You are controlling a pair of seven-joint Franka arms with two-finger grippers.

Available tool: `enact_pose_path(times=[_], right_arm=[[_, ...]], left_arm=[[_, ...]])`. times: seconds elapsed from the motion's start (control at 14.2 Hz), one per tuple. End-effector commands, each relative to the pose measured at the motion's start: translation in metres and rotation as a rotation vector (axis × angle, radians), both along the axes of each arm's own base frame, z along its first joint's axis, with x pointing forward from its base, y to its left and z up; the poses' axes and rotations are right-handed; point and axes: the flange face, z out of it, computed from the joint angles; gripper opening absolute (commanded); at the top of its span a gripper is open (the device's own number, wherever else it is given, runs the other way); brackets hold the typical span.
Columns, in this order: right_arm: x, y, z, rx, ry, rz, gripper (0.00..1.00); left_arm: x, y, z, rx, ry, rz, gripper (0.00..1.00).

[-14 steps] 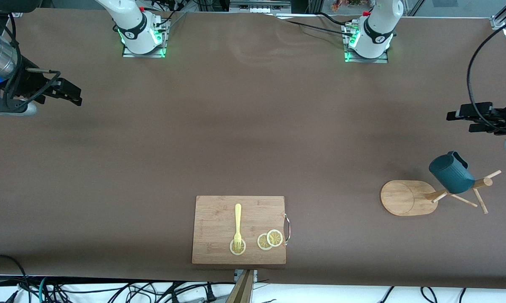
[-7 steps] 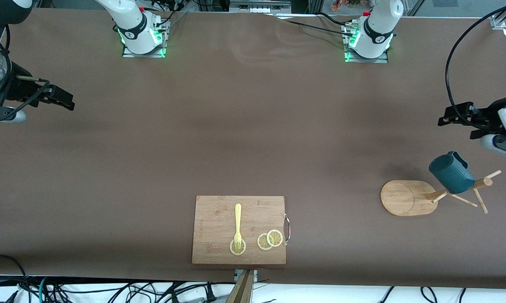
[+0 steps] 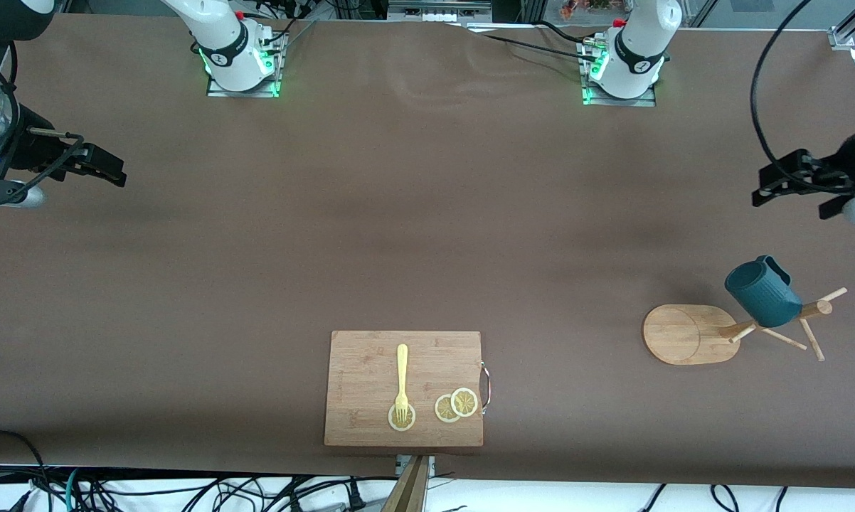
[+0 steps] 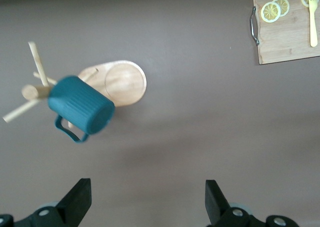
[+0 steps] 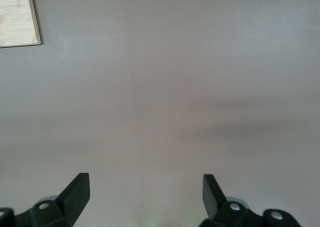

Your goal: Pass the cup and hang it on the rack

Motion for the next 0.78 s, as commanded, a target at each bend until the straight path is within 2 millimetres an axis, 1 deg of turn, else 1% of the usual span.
enact_pose_path(times=[0.0,0.07,0.21,0.35,0.49,0.56,0.71], right_arm=[[0.000,-0.001,0.004,0.019,-0.002,-0.005,1.00],[0.000,-0.001,0.004,0.019,-0.002,-0.005,1.00],[0.000,-0.001,0.004,0.019,-0.002,-0.005,1.00],[0.000,-0.001,0.004,0.019,-0.002,-0.005,1.00],[0.000,-0.001,0.004,0.019,-0.002,-0.005,1.00],[0.000,-0.001,0.004,0.019,-0.002,-0.005,1.00],[0.000,-0.001,0.004,0.019,-0.001,-0.005,1.00]], left_arm=[[-0.021,0.002,-0.008,0.034,0.028,0.034,1.00],[-0.023,0.002,-0.011,0.035,0.037,0.037,1.00],[-0.032,0.001,-0.011,0.038,0.033,0.042,1.00],[-0.036,0.001,-0.012,0.037,0.022,0.044,1.00],[-0.034,-0.006,-0.014,0.038,0.026,0.031,1.00],[-0.033,-0.006,-0.014,0.039,0.027,0.039,1.00],[-0.027,-0.005,-0.021,0.038,0.039,0.043,1.00]])
